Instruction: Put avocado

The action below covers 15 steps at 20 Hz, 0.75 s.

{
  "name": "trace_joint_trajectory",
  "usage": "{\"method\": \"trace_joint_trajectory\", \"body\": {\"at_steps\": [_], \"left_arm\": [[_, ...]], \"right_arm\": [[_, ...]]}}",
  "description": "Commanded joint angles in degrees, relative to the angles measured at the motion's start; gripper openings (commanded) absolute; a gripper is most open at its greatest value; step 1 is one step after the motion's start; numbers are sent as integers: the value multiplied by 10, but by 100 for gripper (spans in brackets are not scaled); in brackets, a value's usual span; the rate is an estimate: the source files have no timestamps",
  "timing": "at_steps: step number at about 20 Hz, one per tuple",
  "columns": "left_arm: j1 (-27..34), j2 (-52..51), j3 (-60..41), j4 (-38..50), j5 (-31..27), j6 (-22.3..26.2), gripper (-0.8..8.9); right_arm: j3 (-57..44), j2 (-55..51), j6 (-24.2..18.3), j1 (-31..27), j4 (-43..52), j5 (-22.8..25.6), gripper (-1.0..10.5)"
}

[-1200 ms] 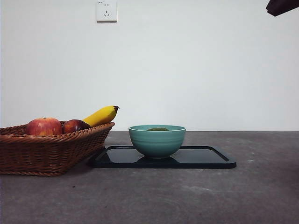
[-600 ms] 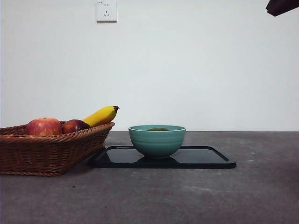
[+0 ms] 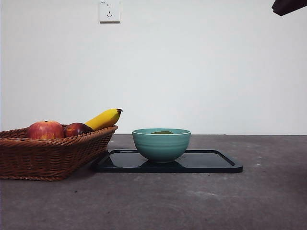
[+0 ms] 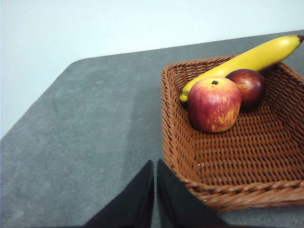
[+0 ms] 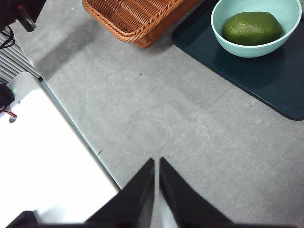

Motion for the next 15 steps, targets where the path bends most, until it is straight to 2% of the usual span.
{"method": "trace_joint_trajectory", "body": {"at_steps": [1, 9, 10, 12, 15], "left_arm": [[1, -1, -12, -4, 0, -3, 9], [1, -1, -12, -4, 0, -3, 10], [1, -1, -12, -4, 0, -3, 10], [1, -1, -12, -4, 0, -3, 10], [1, -1, -12, -4, 0, -3, 10]], "right_arm": [[4, 3, 2, 5, 6, -2, 7], [4, -2, 2, 4, 6, -2, 7], [4, -14, 2, -5, 6, -2, 7], [4, -39, -24, -37, 19, -1, 7], [-14, -106, -25, -124, 93, -1, 7]]}}
